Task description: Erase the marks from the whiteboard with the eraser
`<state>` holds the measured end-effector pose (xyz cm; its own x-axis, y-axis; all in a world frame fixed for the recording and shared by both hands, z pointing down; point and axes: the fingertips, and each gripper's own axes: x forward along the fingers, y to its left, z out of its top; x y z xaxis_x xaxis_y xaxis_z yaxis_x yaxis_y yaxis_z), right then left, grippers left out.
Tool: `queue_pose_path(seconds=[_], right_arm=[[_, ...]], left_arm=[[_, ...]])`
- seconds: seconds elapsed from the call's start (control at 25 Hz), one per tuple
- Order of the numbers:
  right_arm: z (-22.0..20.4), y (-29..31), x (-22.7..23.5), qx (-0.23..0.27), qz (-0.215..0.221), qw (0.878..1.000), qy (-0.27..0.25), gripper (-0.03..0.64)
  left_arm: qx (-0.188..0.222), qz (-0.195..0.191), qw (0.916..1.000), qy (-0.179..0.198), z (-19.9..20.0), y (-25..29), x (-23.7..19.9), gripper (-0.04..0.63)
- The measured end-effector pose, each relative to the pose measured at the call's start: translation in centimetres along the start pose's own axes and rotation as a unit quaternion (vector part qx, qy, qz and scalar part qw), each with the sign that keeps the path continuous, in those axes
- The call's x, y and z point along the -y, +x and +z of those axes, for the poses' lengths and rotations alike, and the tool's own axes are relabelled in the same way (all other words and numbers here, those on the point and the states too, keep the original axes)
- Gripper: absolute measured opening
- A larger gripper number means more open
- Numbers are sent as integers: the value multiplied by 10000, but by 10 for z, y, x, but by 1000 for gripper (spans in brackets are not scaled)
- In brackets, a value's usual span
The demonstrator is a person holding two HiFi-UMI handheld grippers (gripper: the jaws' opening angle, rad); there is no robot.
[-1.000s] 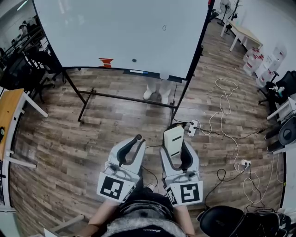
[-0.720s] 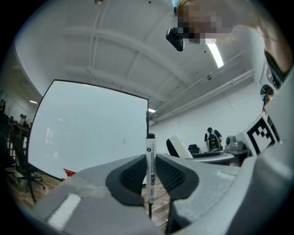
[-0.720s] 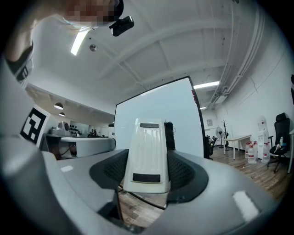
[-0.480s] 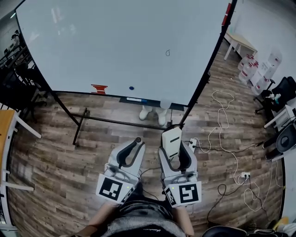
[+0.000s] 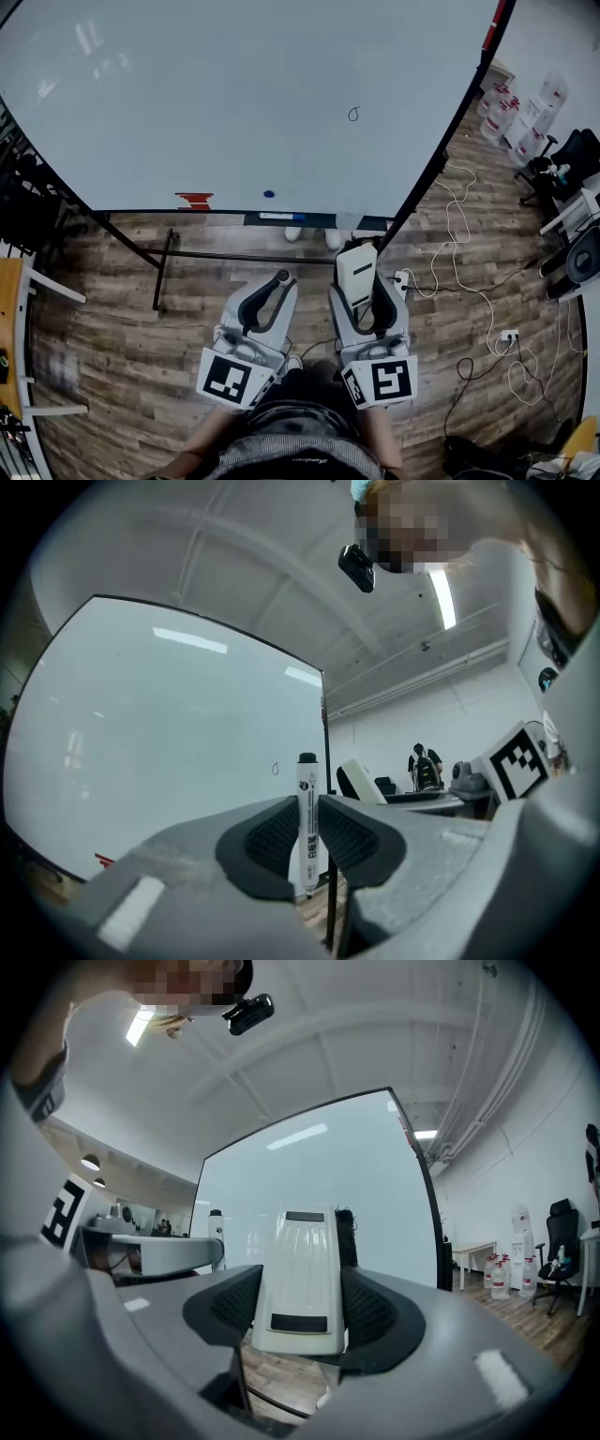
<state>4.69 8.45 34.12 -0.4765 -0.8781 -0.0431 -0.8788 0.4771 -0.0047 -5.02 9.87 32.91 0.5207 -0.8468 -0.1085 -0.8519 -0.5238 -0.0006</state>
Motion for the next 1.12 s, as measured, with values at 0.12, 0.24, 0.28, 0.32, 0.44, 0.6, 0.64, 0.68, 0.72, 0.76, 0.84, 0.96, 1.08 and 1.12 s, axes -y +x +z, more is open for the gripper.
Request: queue_pose_path(seconds=[0.12, 0.24, 0.28, 0.32, 0.44, 0.6, 0.64, 0.68, 0.72, 0.76, 0.84, 0.96, 1.08, 1.12], right_arm=[[-2, 20, 8, -85, -13, 10000, -43, 261], [-3, 42, 18, -156, 1, 9998, -101, 261], [-4, 49, 22, -174, 7, 9998, -124, 261], [-5, 58, 26, -182, 16, 9997, -139, 261], [-6, 82, 44, -169, 40, 9997, -142, 261], [-1, 116, 80, -101, 4, 9999, -128, 261], [1, 125, 89, -77, -12, 9999, -127, 261], [3, 132, 99, -56, -23, 9999, -122, 261], [5, 139, 108, -32, -34, 9999, -118, 261], [9, 146, 117, -5, -47, 9999, -125, 261], [16, 156, 135, 53, -84, 9998, -185, 261], [24, 171, 158, 78, -114, 9994, -329, 261], [29, 187, 171, 129, -149, 9986, -482, 261], [30, 193, 175, 152, -165, 9982, -548, 261]], left_arm=[[49, 54, 10000, -51, -1, 12, -17, 74], [59, 123, 9999, -97, -3, 26, -30, 74], [53, 143, 9998, -107, -4, 31, -35, 74], [51, 166, 9998, -113, -6, 38, -40, 74], [51, 246, 9996, -107, -10, 63, -55, 74], [44, 282, 9995, -110, -9, 108, -69, 74], [49, 260, 9996, -79, -9, 121, -71, 74], [50, 237, 9997, -40, -8, 133, -73, 74], [46, 219, 9997, -7, -7, 145, -74, 74], [45, 201, 9998, 24, -5, 156, -74, 74], [62, 167, 9998, 100, -1, 175, -72, 74], [56, 194, 9997, 133, 1, 198, -69, 74], [-21, 331, 9994, -21, -5, 212, -74, 74], [-29, 365, 9993, -23, -7, 217, -77, 74]])
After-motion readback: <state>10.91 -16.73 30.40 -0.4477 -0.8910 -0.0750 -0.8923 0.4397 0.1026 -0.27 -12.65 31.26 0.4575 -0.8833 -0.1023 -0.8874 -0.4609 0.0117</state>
